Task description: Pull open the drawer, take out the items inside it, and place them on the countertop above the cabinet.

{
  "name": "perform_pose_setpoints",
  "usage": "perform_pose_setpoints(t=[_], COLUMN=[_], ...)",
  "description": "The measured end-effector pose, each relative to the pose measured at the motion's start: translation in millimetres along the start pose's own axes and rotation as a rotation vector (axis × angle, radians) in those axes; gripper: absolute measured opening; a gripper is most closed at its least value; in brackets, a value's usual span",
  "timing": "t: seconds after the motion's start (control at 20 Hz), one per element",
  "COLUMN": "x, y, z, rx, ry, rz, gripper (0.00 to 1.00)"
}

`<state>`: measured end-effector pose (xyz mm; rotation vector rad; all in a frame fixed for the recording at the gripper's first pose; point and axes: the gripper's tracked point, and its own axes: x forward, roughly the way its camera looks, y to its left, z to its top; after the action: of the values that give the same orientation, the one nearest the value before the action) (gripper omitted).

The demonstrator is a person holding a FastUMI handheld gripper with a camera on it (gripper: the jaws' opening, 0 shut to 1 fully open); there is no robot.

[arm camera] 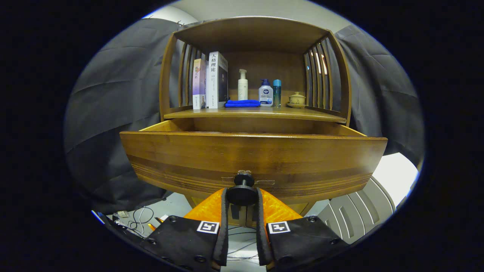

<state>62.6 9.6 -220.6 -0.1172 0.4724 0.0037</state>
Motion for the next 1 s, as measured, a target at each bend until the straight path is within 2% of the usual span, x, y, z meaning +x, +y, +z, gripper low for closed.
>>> perform_pose_setpoints(t=[0.15,0.4,0.85,1.0], x=[-16.6,-19.6,-35.4,-36.1], y=[2.8,1.3,0.1,-2.5], z=[-10.7,-12.6,-22.1,-8.5], rx=[-0.017,-0.013,-0.078,-0.131], ry=[0.012,0.008,-0.024,-0.088], rz=[0.009,0.031,0.051,0.045], gripper=[0.33,0.33,0.33,0.54])
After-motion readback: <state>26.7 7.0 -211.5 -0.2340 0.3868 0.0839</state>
